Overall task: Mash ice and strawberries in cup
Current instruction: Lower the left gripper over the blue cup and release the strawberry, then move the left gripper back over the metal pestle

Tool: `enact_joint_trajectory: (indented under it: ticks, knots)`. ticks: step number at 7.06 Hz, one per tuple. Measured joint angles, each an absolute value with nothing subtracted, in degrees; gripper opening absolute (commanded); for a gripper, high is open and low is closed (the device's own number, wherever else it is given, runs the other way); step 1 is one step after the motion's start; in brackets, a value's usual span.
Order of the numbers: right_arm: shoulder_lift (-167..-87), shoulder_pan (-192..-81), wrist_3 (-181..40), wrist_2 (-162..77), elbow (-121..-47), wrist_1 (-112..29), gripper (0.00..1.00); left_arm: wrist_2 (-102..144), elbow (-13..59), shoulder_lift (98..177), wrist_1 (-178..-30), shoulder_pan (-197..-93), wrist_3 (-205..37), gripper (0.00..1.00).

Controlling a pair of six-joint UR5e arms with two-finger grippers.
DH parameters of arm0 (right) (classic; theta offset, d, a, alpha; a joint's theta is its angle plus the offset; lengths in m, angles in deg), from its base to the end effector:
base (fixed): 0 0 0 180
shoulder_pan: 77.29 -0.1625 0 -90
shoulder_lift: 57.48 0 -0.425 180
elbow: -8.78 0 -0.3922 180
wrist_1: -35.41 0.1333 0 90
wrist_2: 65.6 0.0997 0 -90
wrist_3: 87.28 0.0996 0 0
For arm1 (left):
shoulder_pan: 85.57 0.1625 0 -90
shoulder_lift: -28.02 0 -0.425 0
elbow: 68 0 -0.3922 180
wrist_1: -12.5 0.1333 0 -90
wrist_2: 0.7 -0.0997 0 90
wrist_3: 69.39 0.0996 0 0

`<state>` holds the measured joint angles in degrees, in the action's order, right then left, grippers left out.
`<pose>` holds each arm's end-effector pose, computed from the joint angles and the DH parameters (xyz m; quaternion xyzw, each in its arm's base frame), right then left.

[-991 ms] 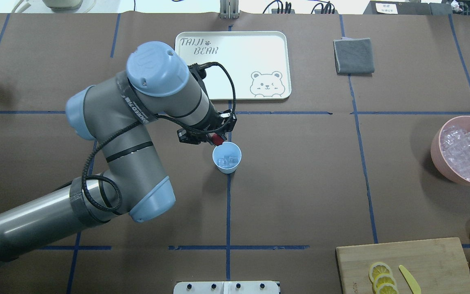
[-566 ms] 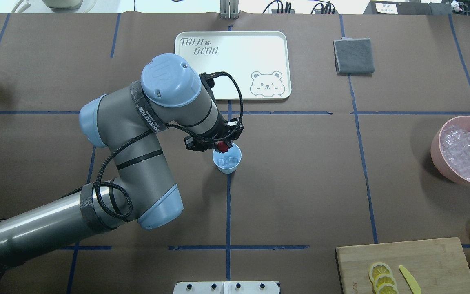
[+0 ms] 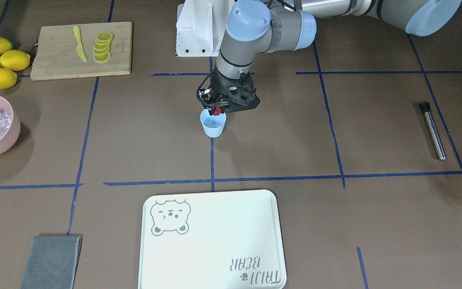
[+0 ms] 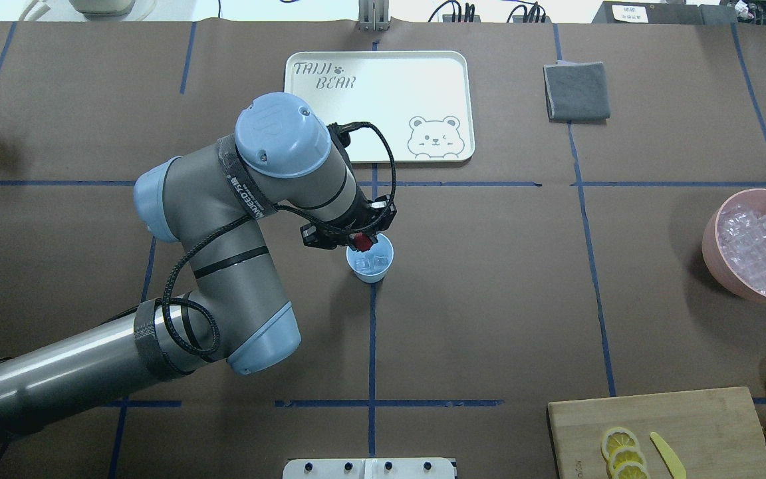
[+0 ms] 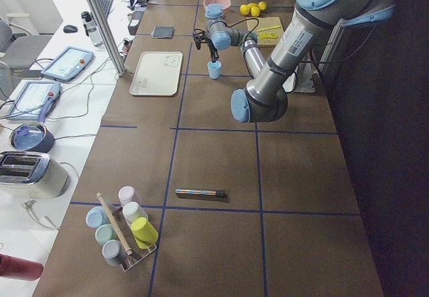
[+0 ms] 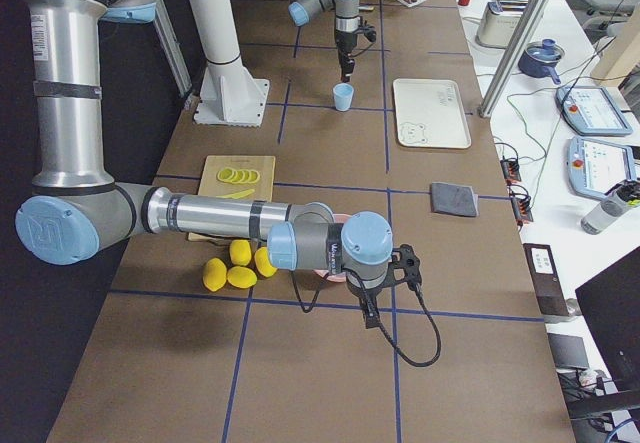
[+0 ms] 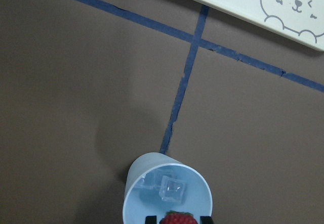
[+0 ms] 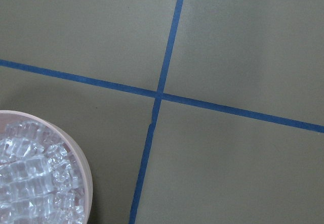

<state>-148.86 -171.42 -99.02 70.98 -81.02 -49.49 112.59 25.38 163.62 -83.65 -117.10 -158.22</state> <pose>0.0958 -0.4799 0.6604 0.0825 -0.3875 -0.0730 0.9153 0.5417 -0.4425 0.1345 -0.0441 0.4853 -0.1372 0.8624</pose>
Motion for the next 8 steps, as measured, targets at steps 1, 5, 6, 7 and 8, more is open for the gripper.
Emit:
enact_joint_trajectory:
  ticks: [1,5,6,7,8]
  knots:
    - [-148.77,-171.42,-99.0,70.98,-81.02,-49.49,1.0,112.51,25.36,163.63,-83.66,-117.07,-158.18,0.81]
    - [-148.71,-171.42,-99.05,71.05,-80.9,-49.49,1.0,112.25,25.58,163.57,-83.49,-117.04,-157.4,1.0]
    - [-148.72,-171.42,-99.04,71.06,-80.7,-49.49,1.0,112.26,26.0,163.23,-83.17,-117.29,-156.33,1.0]
    - [-148.72,-171.42,-99.0,71.05,-80.61,-49.49,1.0,112.37,26.53,162.51,-82.02,-118.12,-154.09,1.0]
    - [-148.67,-171.42,-98.84,71.01,-80.64,-49.49,1.0,112.53,28.28,160.81,-78.99,-119.7,-149.36,1.0]
